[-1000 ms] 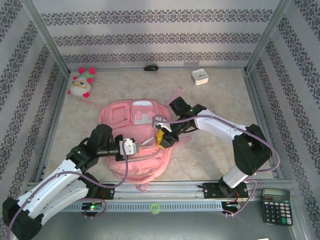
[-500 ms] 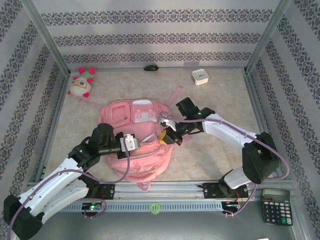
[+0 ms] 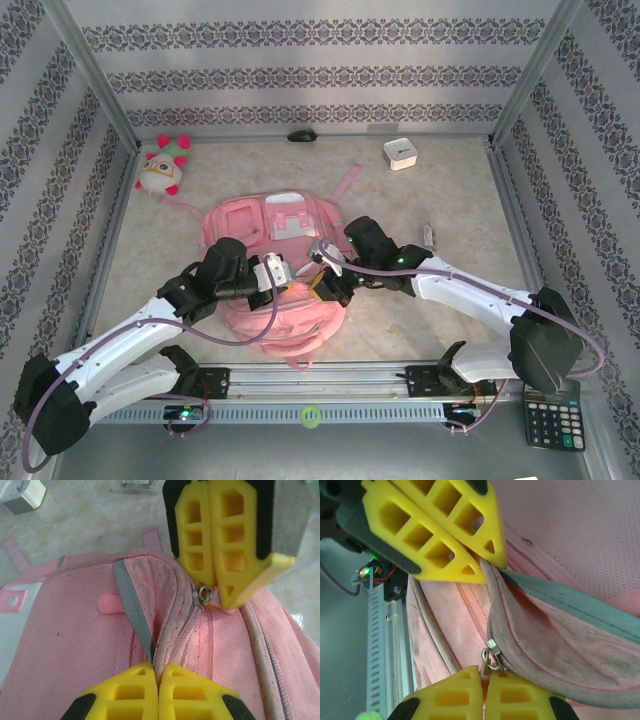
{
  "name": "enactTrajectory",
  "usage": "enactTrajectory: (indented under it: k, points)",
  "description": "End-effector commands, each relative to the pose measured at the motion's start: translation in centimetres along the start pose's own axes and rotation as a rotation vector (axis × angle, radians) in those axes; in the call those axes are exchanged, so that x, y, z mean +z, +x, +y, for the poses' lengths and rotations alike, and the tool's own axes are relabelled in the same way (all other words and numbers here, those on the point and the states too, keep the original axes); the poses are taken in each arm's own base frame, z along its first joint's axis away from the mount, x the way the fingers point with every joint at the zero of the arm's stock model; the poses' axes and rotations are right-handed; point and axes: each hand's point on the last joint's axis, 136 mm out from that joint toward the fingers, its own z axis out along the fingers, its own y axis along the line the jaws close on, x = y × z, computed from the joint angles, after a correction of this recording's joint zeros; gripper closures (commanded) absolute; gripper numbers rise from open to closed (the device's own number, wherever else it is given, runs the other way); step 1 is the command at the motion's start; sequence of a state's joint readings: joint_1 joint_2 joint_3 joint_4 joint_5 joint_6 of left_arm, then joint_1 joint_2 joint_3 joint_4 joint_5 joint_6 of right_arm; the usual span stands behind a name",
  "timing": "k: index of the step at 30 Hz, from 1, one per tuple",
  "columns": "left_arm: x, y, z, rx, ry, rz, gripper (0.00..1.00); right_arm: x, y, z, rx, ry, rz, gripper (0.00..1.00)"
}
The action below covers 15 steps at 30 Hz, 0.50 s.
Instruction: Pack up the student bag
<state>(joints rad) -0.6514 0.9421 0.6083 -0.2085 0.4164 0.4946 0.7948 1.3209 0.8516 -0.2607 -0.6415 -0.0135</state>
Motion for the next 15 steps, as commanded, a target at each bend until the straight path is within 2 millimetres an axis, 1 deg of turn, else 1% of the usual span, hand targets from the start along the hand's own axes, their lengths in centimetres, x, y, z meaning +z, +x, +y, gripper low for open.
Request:
enactTrajectory:
  k: [1, 2, 4, 5, 7, 8, 10, 11, 13, 15]
  points:
    - [-0.3, -5.7, 1.9, 0.057, -0.077, -0.211, 1.0, 0.6, -3.4, 3.5, 0.013, -0.101, -0.115, 1.0]
    - [-0.4, -5.6, 1.8, 0.065, -0.077, -0.215, 1.0, 0.3, -3.3, 3.2, 0.064, -0.07, -0.114, 1.0]
    - [-0.4, -5.3, 1.4, 0.091, -0.066, -0.22, 1.0, -0.9, -2.9, 2.5, 0.171, -0.003, -0.116, 0.68]
    - [-0.5, -5.1, 1.0, 0.108, -0.059, -0.226, 1.0, -1.7, -2.5, 2.3, 0.227, 0.021, -0.116, 0.59]
    - [-0.6, -4.7, 0.4, 0.139, -0.039, -0.242, 1.0, -3.5, -1.8, 1.1, 0.381, 0.093, -0.13, 0.48]
    - [-0.7, -4.5, -0.1, 0.159, -0.023, -0.249, 1.0, -4.7, -1.4, 0.5, 0.469, 0.122, -0.145, 0.44]
    - [-0.9, -4.3, -1.3, 0.205, 0.027, -0.263, 1.0, -6.3, -0.7, -1.2, 0.64, 0.183, -0.18, 0.38]
    - [-1.0, -4.1, -1.9, 0.233, 0.054, -0.265, 1.0, -6.9, -0.3, -2.2, 0.724, 0.211, -0.187, 0.37]
    - [-1.2, -3.7, -2.6, 0.278, 0.079, -0.264, 1.0, -7.4, 0.2, -3.3, 0.837, 0.246, -0.179, 0.36]
    - [-1.2, -3.3, -2.9, 0.308, 0.086, -0.253, 1.0, -7.0, -0.1, -3.8, 0.898, 0.24, -0.148, 0.35]
